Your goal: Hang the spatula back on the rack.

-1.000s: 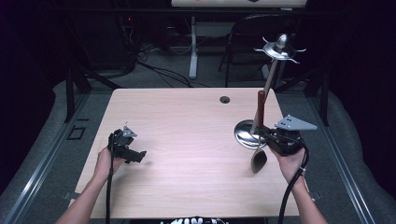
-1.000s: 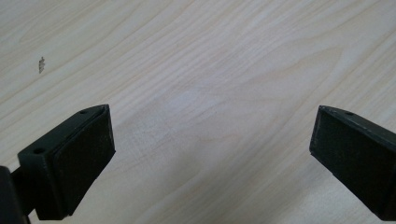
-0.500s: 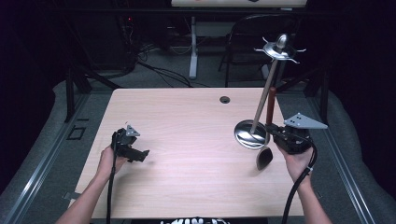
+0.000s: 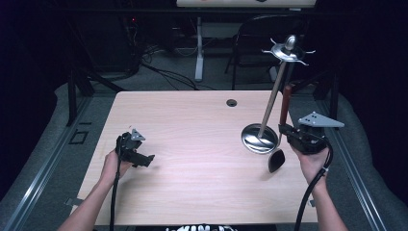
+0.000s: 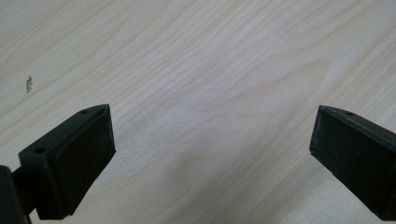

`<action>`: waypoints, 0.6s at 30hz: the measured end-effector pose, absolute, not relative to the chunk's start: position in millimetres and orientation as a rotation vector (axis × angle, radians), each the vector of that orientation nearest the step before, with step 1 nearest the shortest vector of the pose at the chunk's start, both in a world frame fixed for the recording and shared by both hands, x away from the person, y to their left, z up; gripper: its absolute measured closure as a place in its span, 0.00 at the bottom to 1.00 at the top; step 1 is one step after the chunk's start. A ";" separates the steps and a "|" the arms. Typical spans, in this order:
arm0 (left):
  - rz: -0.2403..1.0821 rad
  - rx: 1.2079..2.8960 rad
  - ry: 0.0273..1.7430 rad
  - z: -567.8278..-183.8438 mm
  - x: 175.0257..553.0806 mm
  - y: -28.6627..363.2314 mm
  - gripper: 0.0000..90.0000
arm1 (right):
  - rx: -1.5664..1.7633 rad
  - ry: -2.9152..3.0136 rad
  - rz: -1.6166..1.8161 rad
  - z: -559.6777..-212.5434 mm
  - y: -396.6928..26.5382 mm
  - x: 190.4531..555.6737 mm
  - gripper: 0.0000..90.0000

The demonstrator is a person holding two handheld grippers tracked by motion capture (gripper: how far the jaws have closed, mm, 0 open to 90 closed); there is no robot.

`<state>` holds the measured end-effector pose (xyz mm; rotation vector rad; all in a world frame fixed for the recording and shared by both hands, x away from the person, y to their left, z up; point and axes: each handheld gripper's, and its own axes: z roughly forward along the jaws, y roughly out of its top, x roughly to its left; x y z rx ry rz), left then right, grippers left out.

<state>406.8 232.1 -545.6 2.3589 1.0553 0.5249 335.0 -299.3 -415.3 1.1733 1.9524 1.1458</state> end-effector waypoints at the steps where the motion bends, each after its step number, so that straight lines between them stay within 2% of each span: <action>1: 0.529 2.365 1.052 -545.6 406.4 231.2 0.00 | 1.173 1.959 1.130 -414.9 -299.5 336.9 0.94; 18: 0.522 2.368 1.046 -545.1 406.2 231.1 0.00 | 1.189 1.917 1.140 -402.7 -309.4 341.9 0.94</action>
